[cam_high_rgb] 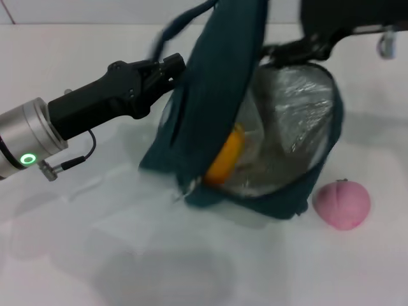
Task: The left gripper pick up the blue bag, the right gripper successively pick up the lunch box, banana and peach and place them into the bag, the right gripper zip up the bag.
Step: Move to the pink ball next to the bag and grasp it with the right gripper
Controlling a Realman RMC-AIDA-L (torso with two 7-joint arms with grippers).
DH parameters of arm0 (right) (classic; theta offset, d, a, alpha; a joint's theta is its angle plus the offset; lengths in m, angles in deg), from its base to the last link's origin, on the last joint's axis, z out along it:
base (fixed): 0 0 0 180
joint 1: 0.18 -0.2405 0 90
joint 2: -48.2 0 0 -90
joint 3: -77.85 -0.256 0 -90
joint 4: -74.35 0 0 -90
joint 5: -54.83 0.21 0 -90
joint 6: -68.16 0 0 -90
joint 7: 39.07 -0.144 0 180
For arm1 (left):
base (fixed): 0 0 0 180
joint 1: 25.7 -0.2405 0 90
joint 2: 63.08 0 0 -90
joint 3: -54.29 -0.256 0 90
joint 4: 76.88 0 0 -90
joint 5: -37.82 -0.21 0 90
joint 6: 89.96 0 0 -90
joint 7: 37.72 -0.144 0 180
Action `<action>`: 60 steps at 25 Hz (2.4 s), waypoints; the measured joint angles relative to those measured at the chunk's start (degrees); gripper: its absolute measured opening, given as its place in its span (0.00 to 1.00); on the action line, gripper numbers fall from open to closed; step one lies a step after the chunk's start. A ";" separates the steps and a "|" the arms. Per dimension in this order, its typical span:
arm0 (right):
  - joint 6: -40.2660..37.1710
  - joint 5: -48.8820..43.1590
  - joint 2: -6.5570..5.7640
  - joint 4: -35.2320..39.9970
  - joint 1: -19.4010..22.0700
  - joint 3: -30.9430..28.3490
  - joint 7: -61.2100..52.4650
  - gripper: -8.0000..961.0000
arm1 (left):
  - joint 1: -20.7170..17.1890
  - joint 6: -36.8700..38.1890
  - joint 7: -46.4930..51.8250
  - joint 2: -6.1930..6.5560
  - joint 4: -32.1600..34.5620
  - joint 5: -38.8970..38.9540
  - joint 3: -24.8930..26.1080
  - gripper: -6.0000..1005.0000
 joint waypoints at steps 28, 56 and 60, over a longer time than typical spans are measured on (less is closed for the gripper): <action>-5.00 20.44 -0.84 -20.68 13.15 -5.06 17.37 0.83 | 2.09 -1.15 -3.38 -0.42 4.65 -7.40 -0.10 0.14; -3.76 19.69 -1.38 -23.97 11.10 -5.27 17.97 0.83 | 4.39 -20.73 -18.08 -0.77 20.04 -4.43 0.44 0.53; -3.80 19.69 -1.19 -23.97 11.24 -5.27 17.97 0.83 | 4.22 -21.94 -19.75 -0.82 21.15 -3.70 0.75 0.47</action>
